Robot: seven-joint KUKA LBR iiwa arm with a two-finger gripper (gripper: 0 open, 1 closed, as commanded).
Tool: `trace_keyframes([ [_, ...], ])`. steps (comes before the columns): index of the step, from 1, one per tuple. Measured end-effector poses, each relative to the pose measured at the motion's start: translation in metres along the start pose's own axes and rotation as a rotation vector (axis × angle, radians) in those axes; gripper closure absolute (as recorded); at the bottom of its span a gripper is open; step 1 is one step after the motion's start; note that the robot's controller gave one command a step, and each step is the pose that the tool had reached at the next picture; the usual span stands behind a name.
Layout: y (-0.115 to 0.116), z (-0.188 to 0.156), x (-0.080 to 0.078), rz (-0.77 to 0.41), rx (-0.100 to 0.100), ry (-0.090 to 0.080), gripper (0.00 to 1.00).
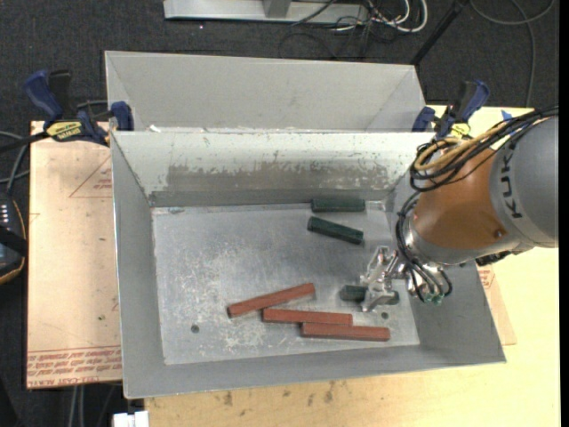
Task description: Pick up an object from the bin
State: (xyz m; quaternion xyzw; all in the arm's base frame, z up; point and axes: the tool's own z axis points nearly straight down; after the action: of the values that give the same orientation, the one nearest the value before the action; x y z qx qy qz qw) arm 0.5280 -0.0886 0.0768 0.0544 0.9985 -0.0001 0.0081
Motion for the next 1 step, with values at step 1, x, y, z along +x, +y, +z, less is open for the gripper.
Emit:
trace_keyframes([
  [1, 0.0000, 0.0000, 0.0000, 0.000, 0.000, 0.000, 1.00],
])
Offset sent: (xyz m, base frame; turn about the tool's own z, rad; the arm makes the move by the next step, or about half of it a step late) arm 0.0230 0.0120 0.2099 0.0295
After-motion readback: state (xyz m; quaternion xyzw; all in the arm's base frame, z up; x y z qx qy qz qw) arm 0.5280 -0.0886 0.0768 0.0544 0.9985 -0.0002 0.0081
